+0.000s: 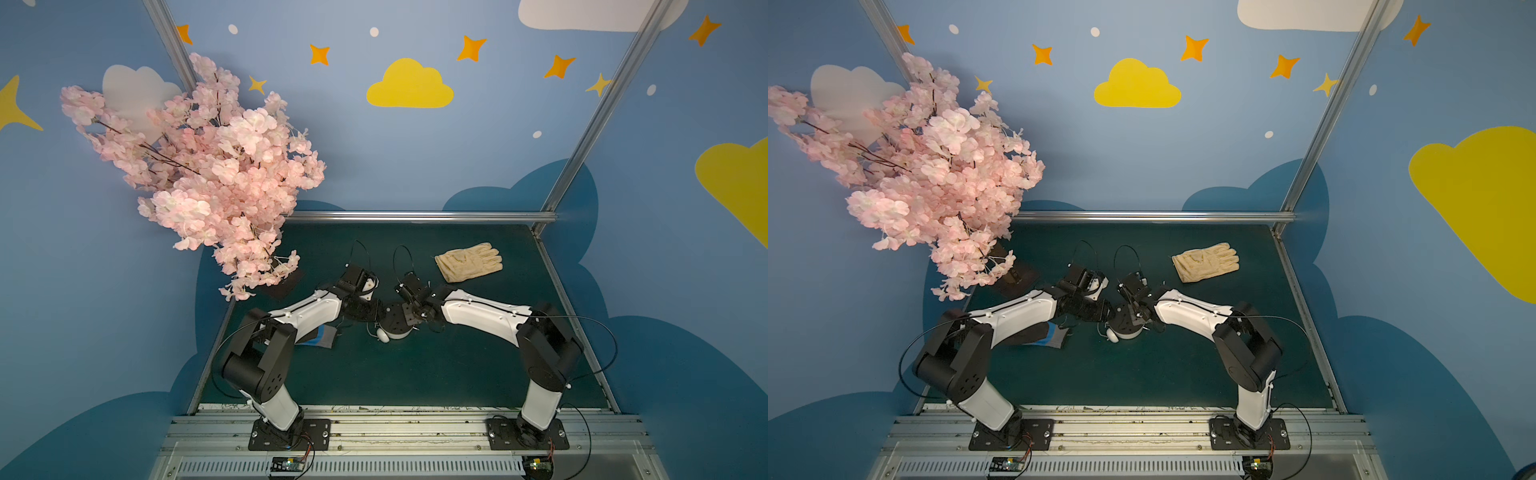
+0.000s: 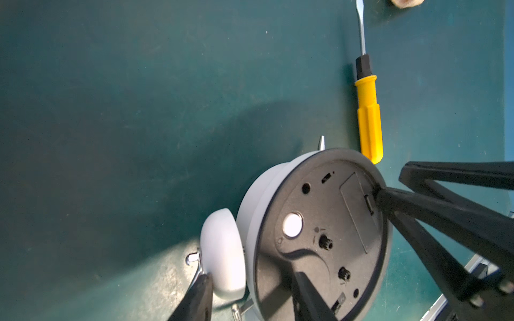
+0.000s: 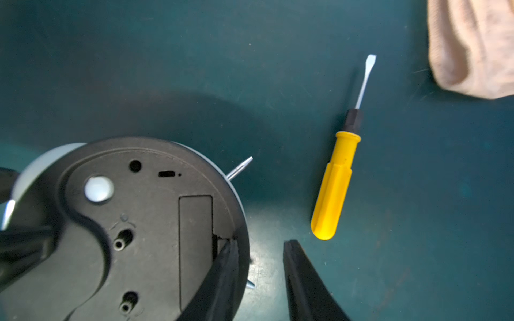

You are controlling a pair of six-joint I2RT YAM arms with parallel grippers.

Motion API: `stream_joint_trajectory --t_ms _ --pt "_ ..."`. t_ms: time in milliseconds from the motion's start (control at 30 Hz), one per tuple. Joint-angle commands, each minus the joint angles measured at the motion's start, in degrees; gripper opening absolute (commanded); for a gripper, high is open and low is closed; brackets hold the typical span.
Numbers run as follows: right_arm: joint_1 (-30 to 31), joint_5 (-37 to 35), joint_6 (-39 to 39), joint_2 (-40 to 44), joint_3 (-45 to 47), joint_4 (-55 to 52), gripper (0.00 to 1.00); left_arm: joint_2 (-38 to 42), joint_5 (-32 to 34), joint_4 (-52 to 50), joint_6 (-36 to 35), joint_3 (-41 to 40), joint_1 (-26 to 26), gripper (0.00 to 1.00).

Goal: Remove the battery from the alarm
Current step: Remove the cover from the alarm.

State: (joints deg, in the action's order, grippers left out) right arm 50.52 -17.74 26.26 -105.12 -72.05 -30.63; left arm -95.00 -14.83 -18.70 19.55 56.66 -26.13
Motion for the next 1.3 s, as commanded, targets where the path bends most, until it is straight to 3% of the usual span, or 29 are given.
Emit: stream_joint_trajectory --t_ms 0,333,433,600,700,1267 --pt "-1.1 11.3 -1.6 -5.1 6.7 -9.0 0.34 -1.9 -2.1 -1.2 0.3 -1.5 -0.1 0.49" --pt "-6.6 22.5 -2.2 1.0 14.3 3.0 0.35 -2.4 -3.0 -0.5 0.5 -1.6 0.0 0.48" --pt "-6.1 17.1 -2.4 1.6 12.6 0.1 0.34 -2.4 -3.1 -0.4 0.5 -1.7 -0.1 0.46" --pt "-3.4 0.6 -2.9 2.7 7.1 -5.3 0.32 -2.5 -2.4 -0.9 0.6 -2.1 0.0 0.44" --pt "-2.5 -5.6 -2.9 1.9 3.6 -7.5 0.3 -2.7 -1.5 -1.2 0.4 -2.3 -0.1 0.43" --pt "-1.3 -9.2 -1.8 -5.4 -1.3 -11.5 0.21 -3.6 -1.7 -1.2 0.9 -2.2 -0.1 0.41"
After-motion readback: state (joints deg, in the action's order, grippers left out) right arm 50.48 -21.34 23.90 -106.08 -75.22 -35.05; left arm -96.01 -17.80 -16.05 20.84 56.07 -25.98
